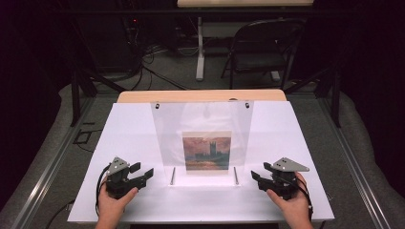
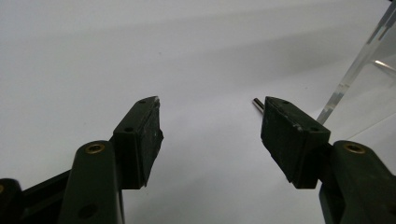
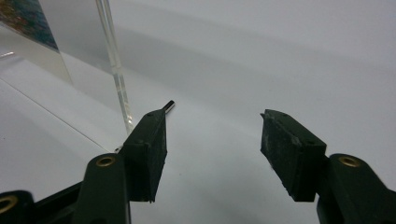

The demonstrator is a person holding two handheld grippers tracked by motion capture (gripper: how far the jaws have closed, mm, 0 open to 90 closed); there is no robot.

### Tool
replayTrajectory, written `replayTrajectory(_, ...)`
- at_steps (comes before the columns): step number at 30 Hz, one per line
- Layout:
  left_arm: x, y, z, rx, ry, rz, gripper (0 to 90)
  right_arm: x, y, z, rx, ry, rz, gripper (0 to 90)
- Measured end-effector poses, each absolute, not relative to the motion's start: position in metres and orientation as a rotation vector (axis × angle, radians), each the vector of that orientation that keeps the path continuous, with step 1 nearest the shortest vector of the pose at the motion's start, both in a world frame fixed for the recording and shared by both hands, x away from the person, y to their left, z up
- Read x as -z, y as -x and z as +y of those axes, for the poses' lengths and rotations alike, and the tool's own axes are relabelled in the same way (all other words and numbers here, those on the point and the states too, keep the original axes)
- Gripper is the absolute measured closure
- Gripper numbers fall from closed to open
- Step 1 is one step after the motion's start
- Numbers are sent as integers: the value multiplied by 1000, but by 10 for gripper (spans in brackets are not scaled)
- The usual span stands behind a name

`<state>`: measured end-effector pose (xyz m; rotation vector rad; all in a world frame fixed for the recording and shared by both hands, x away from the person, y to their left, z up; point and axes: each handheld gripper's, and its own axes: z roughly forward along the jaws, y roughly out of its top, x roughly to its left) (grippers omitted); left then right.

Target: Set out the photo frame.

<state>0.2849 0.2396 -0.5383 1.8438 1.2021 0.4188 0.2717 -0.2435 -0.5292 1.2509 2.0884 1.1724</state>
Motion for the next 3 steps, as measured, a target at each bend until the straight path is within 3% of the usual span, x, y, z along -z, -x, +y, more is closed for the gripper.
replayTrajectory(3,542,-286,239,-410,-1854,1213,377,531,-272,-245,-1170,-1255,2097,405)
